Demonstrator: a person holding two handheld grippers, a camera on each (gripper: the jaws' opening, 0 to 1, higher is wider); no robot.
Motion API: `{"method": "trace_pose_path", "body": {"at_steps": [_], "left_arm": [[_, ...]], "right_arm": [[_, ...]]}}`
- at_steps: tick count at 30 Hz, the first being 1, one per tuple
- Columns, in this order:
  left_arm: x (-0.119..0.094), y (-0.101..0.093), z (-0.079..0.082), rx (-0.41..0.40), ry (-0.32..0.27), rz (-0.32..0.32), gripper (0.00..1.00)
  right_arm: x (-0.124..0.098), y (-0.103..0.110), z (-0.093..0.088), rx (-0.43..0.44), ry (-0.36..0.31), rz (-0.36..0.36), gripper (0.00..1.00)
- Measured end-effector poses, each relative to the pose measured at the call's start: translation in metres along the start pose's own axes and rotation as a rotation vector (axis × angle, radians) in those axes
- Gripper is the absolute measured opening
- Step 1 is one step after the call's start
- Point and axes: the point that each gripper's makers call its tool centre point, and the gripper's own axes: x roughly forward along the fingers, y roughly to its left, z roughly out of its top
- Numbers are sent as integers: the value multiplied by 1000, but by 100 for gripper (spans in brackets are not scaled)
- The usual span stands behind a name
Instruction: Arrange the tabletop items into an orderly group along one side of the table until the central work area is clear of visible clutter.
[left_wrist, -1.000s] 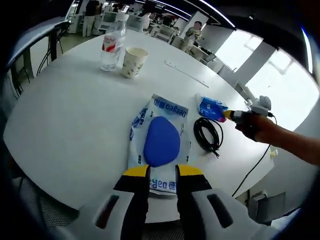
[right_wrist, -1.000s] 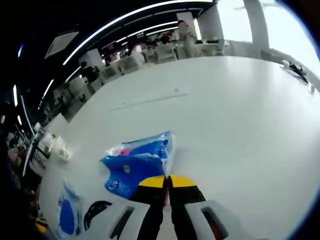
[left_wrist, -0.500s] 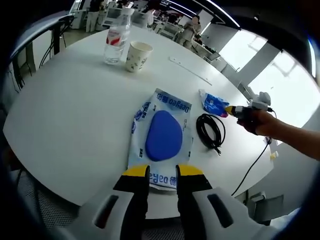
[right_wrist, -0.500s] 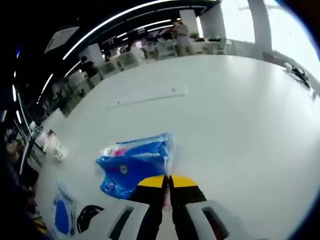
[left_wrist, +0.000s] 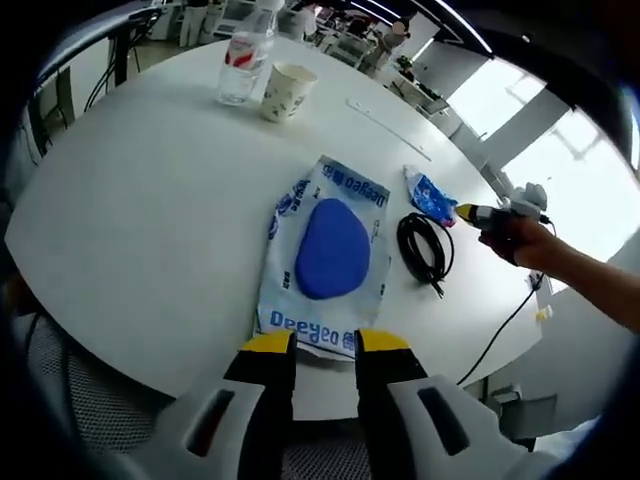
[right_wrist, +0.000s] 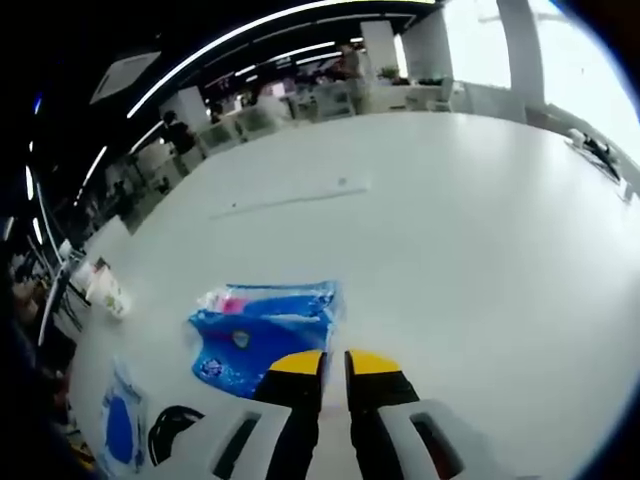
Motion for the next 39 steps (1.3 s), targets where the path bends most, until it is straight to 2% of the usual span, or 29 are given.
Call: {"method": "trace_pose_path", "body": {"at_steps": [7,12,15,21,34,39], "left_arm": [[0,1,-7,-5,27,0,20],[1,-1,-13,-14,56,-13,19],[2,-1,-19,-20,75,-13,20],[3,0,-25,-35,100,-18,19],[12,-5,-32,-62,113,-39,19],[14,-6,-34,-53,122,-44,18]], "right_arm": [[-6,-3,6,-3,-15,1,9],[-12,4,7,-22,-27,11,10],[-16,15,7,-63,-31,29,12],[-20,34,8,-88,-48,72,14],[-18,78,-4,-181,-17,154,17],[-18,109,-9,-256,-10,250,18]]}}
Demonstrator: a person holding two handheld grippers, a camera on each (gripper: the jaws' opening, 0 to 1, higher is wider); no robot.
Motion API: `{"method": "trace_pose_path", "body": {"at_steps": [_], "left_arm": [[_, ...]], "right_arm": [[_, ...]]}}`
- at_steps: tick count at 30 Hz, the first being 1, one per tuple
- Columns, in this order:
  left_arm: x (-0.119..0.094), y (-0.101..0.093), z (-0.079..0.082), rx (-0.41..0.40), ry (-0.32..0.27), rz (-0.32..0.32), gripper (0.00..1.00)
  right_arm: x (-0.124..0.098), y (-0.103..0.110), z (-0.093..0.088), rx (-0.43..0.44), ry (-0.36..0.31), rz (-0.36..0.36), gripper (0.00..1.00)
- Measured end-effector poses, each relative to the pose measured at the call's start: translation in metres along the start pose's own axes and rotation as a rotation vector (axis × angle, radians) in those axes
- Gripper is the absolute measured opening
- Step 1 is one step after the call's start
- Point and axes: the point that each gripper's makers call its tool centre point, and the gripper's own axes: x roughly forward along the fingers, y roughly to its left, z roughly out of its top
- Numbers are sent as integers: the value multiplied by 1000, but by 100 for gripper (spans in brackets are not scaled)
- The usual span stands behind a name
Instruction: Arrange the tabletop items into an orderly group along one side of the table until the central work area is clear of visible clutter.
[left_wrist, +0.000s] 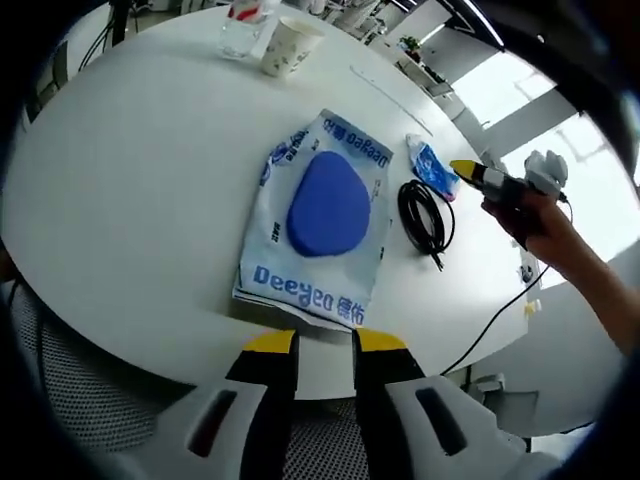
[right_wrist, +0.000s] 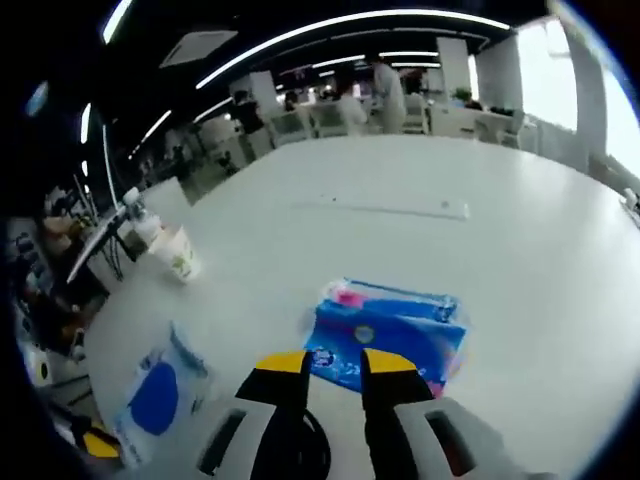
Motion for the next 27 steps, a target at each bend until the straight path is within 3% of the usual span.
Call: {"method": "trace_pose_path", "body": {"at_steps": [7,17,21,23,27], "left_arm": [[2,-2,2,4,-1,0,17],[2,-2,6,7,-14,4,17],[5,-2,3,-50,-12,-9,17],[5,-3,1,-80,-10,-15,17],[6,-8,-1,-93,-9,-23,17]], "right_arm": [[11,31,-3,-125,43,97,19],[27,54,-15,-185,85,172,21],[31,73,-22,-252,130,234,22],[31,88,-29,-286,166,303,24],[33,107,-34,-353,174,357,29]]}}
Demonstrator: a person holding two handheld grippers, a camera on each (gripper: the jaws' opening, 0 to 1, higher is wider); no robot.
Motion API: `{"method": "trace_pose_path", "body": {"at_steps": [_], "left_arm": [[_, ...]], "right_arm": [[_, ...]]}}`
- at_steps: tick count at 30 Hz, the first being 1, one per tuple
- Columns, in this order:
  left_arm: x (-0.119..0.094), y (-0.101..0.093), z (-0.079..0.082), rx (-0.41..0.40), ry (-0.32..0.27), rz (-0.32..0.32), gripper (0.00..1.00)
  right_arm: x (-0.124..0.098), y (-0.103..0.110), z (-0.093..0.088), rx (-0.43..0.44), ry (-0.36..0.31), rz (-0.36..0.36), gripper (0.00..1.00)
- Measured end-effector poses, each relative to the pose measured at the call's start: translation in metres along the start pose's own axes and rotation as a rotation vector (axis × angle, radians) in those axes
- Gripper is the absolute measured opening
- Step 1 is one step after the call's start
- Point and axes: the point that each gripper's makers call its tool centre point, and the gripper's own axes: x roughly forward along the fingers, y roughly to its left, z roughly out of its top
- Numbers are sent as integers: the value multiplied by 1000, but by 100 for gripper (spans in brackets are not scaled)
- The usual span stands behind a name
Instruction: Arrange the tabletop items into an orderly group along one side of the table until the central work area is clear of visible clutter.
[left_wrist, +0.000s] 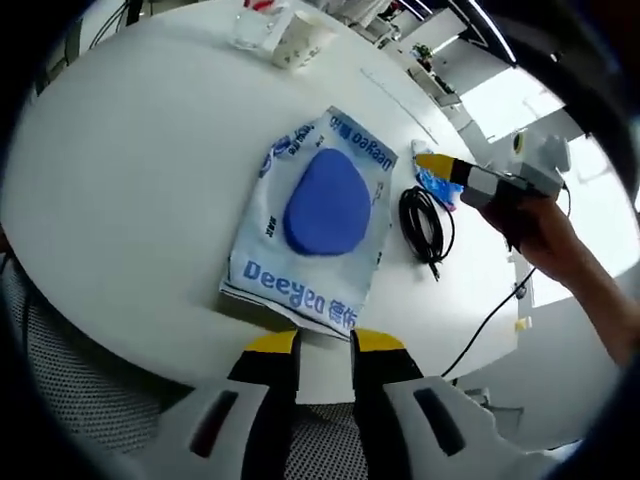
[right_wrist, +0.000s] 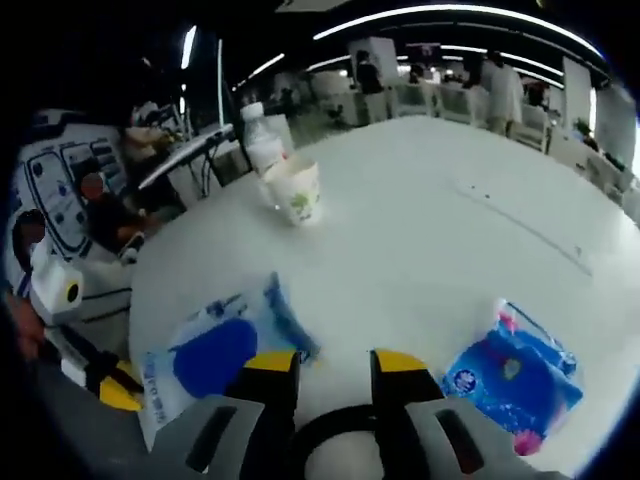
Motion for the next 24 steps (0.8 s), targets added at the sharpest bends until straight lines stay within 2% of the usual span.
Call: {"method": "trace_pose_path", "body": {"at_steps": [3,16,19,21,24], "left_arm": [[1,-1,0,-17,-6,-4,17],[5,-2,3,-102,-33,-18,17],[7,-2,2,-102,-31,-18,17],[8,-3,2,-84,-26,-12,16],[11,-2,1,-80,-22,-7,13]], "right_arm": [[7,6,-2,-24,23,16,34],[23,10,-6,-52,83,26,31],[25,7,-8,-61,90,10,26],[27,4,-10,-37,91,-3,23],[26,7,-9,-35,85,-3,17]]}}
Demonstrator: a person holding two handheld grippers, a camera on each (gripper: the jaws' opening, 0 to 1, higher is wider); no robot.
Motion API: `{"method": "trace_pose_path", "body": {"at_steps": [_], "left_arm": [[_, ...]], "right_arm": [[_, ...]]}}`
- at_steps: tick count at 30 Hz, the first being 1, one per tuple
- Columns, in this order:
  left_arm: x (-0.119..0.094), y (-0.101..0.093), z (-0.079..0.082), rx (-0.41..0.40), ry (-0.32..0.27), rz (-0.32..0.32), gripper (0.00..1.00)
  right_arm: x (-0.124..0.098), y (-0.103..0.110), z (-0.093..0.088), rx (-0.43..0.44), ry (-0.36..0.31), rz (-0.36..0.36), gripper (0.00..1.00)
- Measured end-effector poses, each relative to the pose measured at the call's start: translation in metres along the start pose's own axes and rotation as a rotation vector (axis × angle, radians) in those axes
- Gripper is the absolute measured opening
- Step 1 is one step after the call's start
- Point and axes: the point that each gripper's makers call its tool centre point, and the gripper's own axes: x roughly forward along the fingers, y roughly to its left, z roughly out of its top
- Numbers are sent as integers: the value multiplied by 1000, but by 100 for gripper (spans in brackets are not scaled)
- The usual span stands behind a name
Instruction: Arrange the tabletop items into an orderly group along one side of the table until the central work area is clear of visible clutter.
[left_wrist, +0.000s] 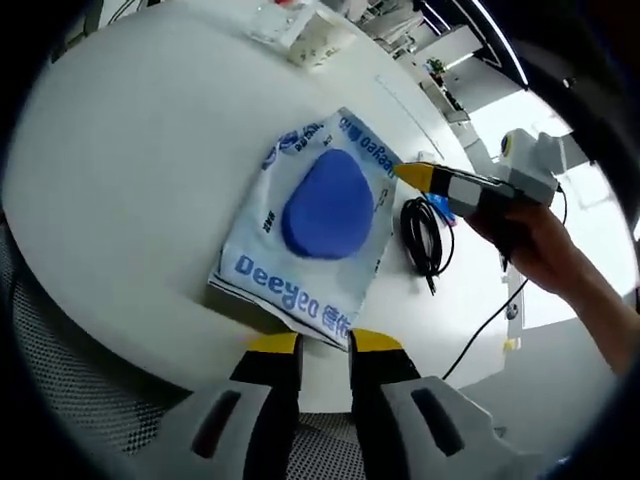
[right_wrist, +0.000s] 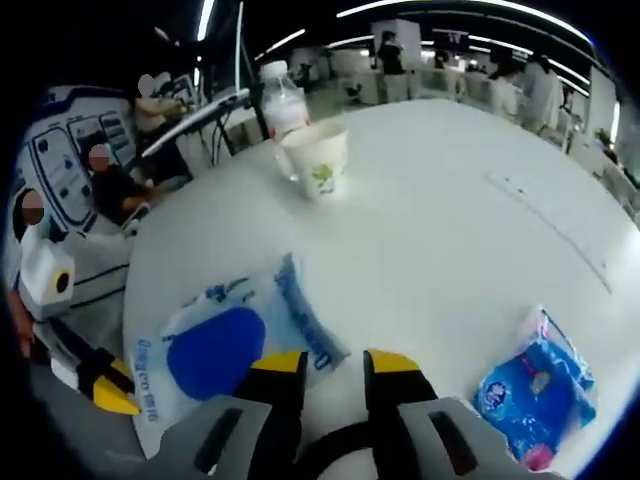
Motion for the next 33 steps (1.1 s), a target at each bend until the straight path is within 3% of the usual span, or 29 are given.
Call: {"method": "trace_pose_path", "body": {"at_steps": [3,6,15,25,33], "left_arm": [[2,5,1,-4,-3,16,3],[2,3,3,-32,-16,1,1],[-1,7,7,-32,-19,14,0],[-11,18,10,-31,-30,26,0],[-20,35,17,-25,-43,54,0]], "right_arm": [[-1,-1,-3,-58,24,-36,6],[-1,1,1,-38,6,-25,2],[-3,8,6,-12,-13,-15,0],[-9,12,-4,36,-16,-18,0],[-17,19,-17,205,-71,-52,0]]}}
